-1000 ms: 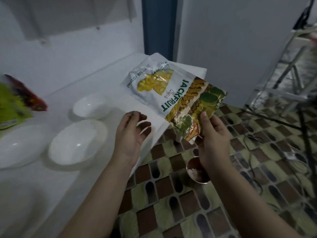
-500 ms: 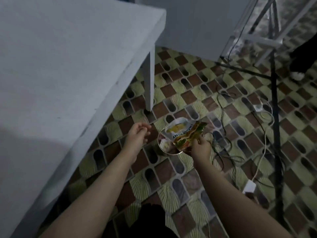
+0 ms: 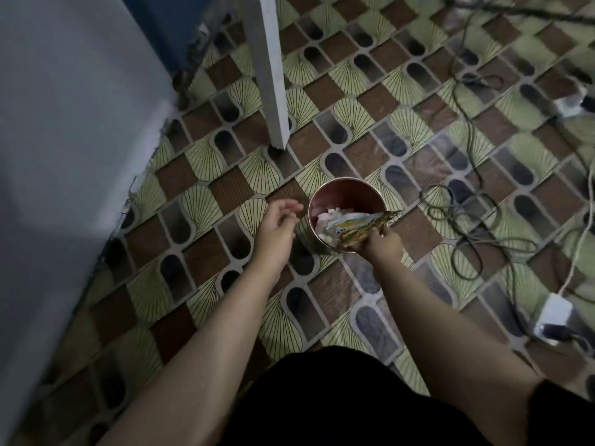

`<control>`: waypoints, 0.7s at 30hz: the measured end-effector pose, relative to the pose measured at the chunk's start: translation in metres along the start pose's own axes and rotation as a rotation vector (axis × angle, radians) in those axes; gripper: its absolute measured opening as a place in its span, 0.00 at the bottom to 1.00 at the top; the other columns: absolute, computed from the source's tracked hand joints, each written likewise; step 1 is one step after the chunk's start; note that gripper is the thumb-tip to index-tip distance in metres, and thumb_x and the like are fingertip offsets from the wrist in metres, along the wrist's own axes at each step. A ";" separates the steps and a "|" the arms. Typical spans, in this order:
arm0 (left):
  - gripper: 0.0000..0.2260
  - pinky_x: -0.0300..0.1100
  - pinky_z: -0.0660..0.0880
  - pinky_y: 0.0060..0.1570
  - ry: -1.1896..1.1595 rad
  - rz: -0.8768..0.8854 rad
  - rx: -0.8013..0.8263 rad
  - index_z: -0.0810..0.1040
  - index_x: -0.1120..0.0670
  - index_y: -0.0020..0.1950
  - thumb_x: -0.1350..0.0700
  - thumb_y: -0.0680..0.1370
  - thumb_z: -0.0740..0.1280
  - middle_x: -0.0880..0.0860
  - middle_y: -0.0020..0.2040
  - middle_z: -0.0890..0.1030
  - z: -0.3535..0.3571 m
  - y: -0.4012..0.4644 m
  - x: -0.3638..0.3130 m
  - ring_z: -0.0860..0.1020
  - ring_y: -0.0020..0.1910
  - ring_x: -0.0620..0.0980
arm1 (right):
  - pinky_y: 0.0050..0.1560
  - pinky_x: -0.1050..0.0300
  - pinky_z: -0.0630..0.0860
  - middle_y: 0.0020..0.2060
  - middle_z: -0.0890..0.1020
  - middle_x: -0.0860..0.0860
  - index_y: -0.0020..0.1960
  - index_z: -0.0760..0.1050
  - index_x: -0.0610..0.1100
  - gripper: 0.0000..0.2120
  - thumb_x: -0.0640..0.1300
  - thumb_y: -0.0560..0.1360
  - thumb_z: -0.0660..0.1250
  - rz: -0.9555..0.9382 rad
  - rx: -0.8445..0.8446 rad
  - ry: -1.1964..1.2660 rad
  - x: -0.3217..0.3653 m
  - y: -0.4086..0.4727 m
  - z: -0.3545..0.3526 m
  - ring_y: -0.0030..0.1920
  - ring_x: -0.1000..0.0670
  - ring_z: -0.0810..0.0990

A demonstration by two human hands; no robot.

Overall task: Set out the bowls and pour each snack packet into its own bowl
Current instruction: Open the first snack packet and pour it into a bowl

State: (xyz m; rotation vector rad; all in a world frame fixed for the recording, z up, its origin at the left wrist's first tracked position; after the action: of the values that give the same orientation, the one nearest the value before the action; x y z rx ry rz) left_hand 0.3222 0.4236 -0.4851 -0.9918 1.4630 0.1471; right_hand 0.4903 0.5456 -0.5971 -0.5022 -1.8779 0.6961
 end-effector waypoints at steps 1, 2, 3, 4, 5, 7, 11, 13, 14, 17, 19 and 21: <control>0.10 0.41 0.73 0.56 0.008 0.002 0.005 0.75 0.47 0.57 0.60 0.82 0.60 0.41 0.56 0.79 0.001 0.004 0.008 0.77 0.56 0.40 | 0.39 0.57 0.79 0.49 0.80 0.40 0.59 0.74 0.38 0.11 0.41 0.81 0.60 0.026 0.054 0.018 -0.008 0.004 0.005 0.50 0.38 0.82; 0.11 0.42 0.72 0.59 0.019 0.006 0.012 0.75 0.47 0.59 0.60 0.82 0.60 0.40 0.57 0.79 0.002 0.006 0.016 0.76 0.57 0.38 | 0.41 0.53 0.80 0.53 0.78 0.39 0.64 0.72 0.37 0.14 0.42 0.82 0.60 0.071 0.125 0.056 -0.017 0.008 0.010 0.53 0.36 0.81; 0.11 0.42 0.71 0.62 0.027 0.011 0.023 0.75 0.46 0.60 0.60 0.82 0.60 0.39 0.58 0.79 0.003 0.006 0.022 0.75 0.58 0.36 | 0.44 0.49 0.80 0.55 0.77 0.40 0.67 0.70 0.38 0.16 0.43 0.82 0.60 0.124 0.177 0.087 -0.024 0.005 0.012 0.55 0.36 0.80; 0.12 0.42 0.70 0.64 0.032 0.015 0.035 0.74 0.46 0.61 0.60 0.82 0.60 0.39 0.59 0.78 0.003 0.004 0.025 0.74 0.59 0.35 | 0.45 0.49 0.80 0.55 0.76 0.42 0.68 0.69 0.40 0.16 0.43 0.82 0.60 0.151 0.206 0.108 -0.029 0.002 0.012 0.55 0.37 0.80; 0.12 0.42 0.70 0.65 0.034 0.013 0.041 0.74 0.46 0.62 0.60 0.82 0.60 0.39 0.59 0.78 0.003 0.002 0.026 0.73 0.59 0.34 | 0.46 0.49 0.80 0.54 0.77 0.44 0.68 0.70 0.41 0.16 0.43 0.82 0.60 0.153 0.218 0.130 -0.030 -0.003 0.012 0.52 0.39 0.80; 0.13 0.41 0.69 0.64 0.038 0.033 0.054 0.74 0.47 0.64 0.60 0.82 0.60 0.38 0.60 0.77 0.001 -0.011 0.015 0.72 0.59 0.33 | 0.47 0.50 0.83 0.55 0.81 0.45 0.68 0.72 0.45 0.16 0.43 0.80 0.62 0.061 0.214 0.183 -0.017 -0.025 0.011 0.51 0.43 0.83; 0.14 0.30 0.68 0.54 0.062 0.133 0.060 0.73 0.47 0.66 0.59 0.82 0.60 0.37 0.61 0.76 -0.013 -0.059 -0.052 0.72 0.58 0.29 | 0.55 0.43 0.81 0.58 0.81 0.49 0.60 0.76 0.61 0.13 0.48 0.77 0.66 -0.206 0.232 0.233 0.059 -0.119 -0.002 0.55 0.46 0.83; 0.13 0.29 0.68 0.51 0.077 0.179 0.054 0.73 0.45 0.65 0.57 0.82 0.61 0.37 0.61 0.76 -0.023 -0.090 -0.094 0.73 0.58 0.31 | 0.56 0.44 0.81 0.57 0.82 0.49 0.57 0.78 0.62 0.12 0.47 0.77 0.67 -0.283 0.283 0.284 0.101 -0.175 -0.013 0.55 0.45 0.83; 0.12 0.29 0.69 0.51 0.082 0.201 0.040 0.74 0.44 0.63 0.57 0.82 0.61 0.38 0.60 0.76 -0.032 -0.108 -0.119 0.73 0.58 0.32 | 0.56 0.46 0.81 0.56 0.83 0.48 0.58 0.78 0.58 0.11 0.46 0.78 0.67 -0.325 0.305 0.325 0.123 -0.205 -0.020 0.54 0.45 0.83; 0.12 0.27 0.70 0.48 0.120 0.345 -0.121 0.74 0.45 0.60 0.60 0.81 0.61 0.41 0.60 0.76 -0.064 -0.179 -0.192 0.74 0.56 0.31 | 0.48 0.55 0.79 0.52 0.84 0.48 0.60 0.77 0.46 0.09 0.41 0.80 0.65 -0.455 0.384 0.409 0.186 -0.299 -0.044 0.46 0.49 0.81; 0.13 0.24 0.70 0.50 0.172 0.505 -0.300 0.74 0.48 0.60 0.63 0.79 0.62 0.39 0.58 0.74 -0.090 -0.231 -0.238 0.72 0.56 0.29 | 0.47 0.57 0.78 0.50 0.83 0.48 0.58 0.77 0.44 0.08 0.38 0.80 0.65 -0.571 0.439 0.422 0.220 -0.358 -0.053 0.45 0.50 0.80; 0.16 0.26 0.70 0.55 0.206 0.615 -0.443 0.73 0.49 0.61 0.65 0.78 0.62 0.37 0.58 0.73 -0.114 -0.272 -0.269 0.71 0.59 0.31 | 0.51 0.52 0.79 0.50 0.82 0.48 0.58 0.76 0.43 0.08 0.37 0.79 0.65 -0.729 0.492 0.373 0.246 -0.411 -0.055 0.50 0.48 0.81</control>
State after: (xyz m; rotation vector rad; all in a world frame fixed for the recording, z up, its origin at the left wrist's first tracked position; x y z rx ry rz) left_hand 0.3622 0.3112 -0.1038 -0.8867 1.9421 0.8651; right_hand 0.4337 0.4055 -0.1395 0.3451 -1.3261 0.4916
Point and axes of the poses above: each hand's wrist, its own y-axis towards the middle knuckle, its own z-axis out of the palm, x = y × z, the point moved 3 cm from there along y, towards the middle knuckle
